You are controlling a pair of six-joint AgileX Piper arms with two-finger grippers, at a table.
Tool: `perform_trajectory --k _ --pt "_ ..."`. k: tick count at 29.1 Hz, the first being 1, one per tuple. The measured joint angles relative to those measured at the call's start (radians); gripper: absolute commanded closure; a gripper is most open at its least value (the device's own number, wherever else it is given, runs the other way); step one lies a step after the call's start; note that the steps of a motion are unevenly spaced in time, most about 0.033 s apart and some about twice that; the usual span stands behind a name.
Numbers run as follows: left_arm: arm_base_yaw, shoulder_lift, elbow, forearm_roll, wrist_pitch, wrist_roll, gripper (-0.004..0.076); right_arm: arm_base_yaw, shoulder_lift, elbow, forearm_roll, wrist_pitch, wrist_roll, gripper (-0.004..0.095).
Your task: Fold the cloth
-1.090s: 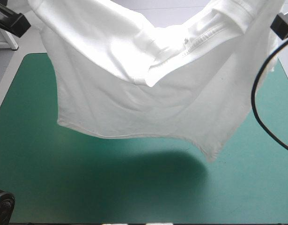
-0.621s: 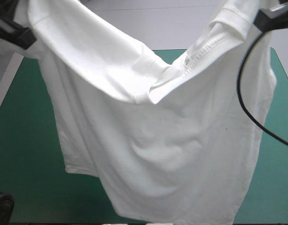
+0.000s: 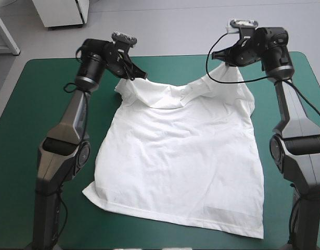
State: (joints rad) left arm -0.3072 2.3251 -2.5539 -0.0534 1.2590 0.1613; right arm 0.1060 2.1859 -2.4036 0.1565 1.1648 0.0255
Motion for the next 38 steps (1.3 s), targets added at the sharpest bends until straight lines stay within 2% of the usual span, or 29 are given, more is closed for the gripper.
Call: perform_trajectory --k 2,7,11,14,16,18,20,22,24,26,31,38 --pt "0.0 0.143 -0.108 0.024 -0.001 -0.037 0.0733 -0.025 0.085 0.0 0.018 -0.019 -0.009 0.0927" --pt "0.0 0.329 -0.305 0.064 -0.001 -0.108 0.0733 -0.062 0.176 0.0 0.078 -0.139 -0.015 0.0927" --pt "0.002 0.381 -0.368 0.128 -0.002 -0.131 0.0733 -0.081 0.194 0.0 0.096 -0.267 -0.015 0.0926" --pt "0.015 0.384 -0.374 0.139 -0.024 -0.147 0.0729 -0.089 0.194 0.0 0.103 -0.306 -0.015 0.0897" --pt "0.024 0.384 -0.375 0.135 -0.037 -0.152 0.0701 -0.091 0.194 0.0 0.104 -0.295 -0.02 0.0784" --pt "0.033 0.384 -0.375 0.107 -0.029 -0.153 0.0632 -0.092 0.194 0.0 0.116 -0.252 -0.035 0.0625" --pt "0.04 0.384 -0.376 0.047 -0.013 -0.161 0.0503 -0.092 0.194 0.0 0.134 -0.202 -0.045 0.0423" --pt "0.041 0.382 -0.376 -0.045 -0.004 -0.161 0.036 -0.092 0.194 -0.003 0.143 -0.144 -0.045 0.0288" --pt "0.043 0.372 -0.376 -0.149 0.0 -0.146 0.0225 -0.092 0.194 -0.022 0.155 -0.084 -0.046 0.0282" --pt "0.043 0.354 -0.376 -0.222 0.0 -0.129 0.0174 -0.092 0.194 -0.054 0.155 -0.031 -0.046 0.0319" --pt "0.042 0.274 -0.376 -0.241 0.0 -0.108 0.0181 -0.092 0.19 -0.194 0.146 0.067 -0.045 0.0374" --pt "0.044 0.086 -0.376 -0.176 0.0 -0.06 0.0215 -0.092 0.068 -0.274 0.142 0.083 -0.045 0.0386"
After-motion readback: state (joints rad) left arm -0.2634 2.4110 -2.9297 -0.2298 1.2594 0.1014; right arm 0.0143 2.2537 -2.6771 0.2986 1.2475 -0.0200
